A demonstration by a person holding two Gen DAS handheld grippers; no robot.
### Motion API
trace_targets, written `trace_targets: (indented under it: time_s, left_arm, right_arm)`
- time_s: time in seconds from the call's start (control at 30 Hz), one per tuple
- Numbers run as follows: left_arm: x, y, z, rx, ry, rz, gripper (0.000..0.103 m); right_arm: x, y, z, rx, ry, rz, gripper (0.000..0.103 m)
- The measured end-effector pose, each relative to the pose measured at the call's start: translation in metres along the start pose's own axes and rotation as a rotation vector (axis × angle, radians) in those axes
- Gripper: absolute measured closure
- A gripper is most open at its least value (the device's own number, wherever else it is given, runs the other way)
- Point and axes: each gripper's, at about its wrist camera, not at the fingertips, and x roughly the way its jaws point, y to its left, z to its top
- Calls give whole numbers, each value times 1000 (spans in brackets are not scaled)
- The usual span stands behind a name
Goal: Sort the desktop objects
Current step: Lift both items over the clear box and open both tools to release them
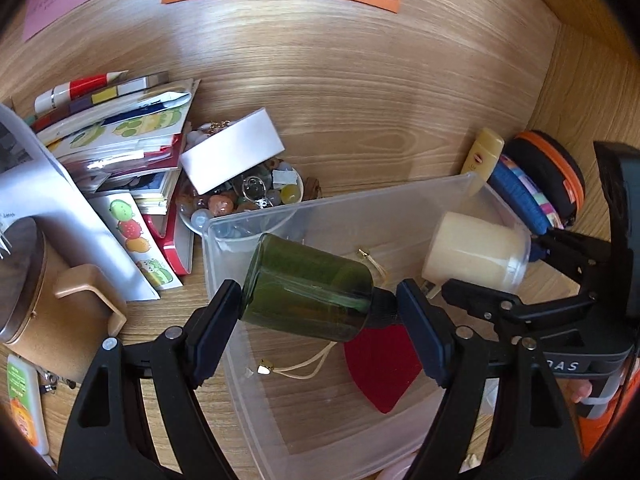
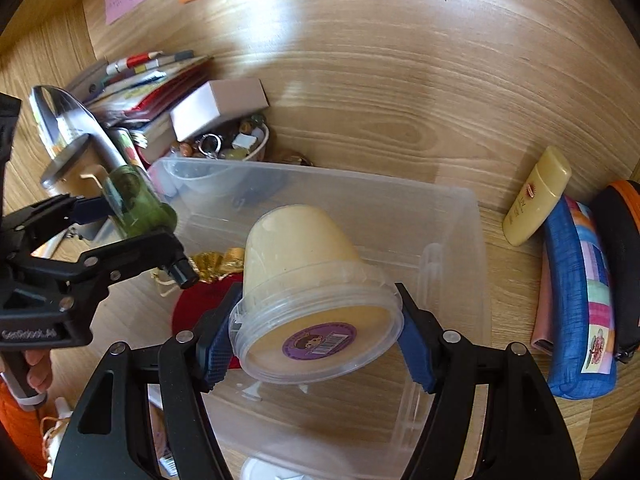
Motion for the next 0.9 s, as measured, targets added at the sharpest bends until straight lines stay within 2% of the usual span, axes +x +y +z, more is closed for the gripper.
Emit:
trace_targets:
  time_s: [0.27, 0.43, 0.73, 0.9]
  left_arm:
    - [5, -7, -5, 55, 9, 9, 24]
    - [7, -14, -9, 104, 9, 46, 24]
    - [12, -16, -13, 120, 24, 22, 23]
    - [12, -17, -13, 123, 25, 15, 22]
  right_arm:
    - [4, 7, 0, -46, 0, -47, 36]
    - [6, 9, 0, -66, 4, -81, 36]
    - [10, 13, 1, -91, 10, -106, 36]
    - [3, 14, 3, -108, -16, -124, 36]
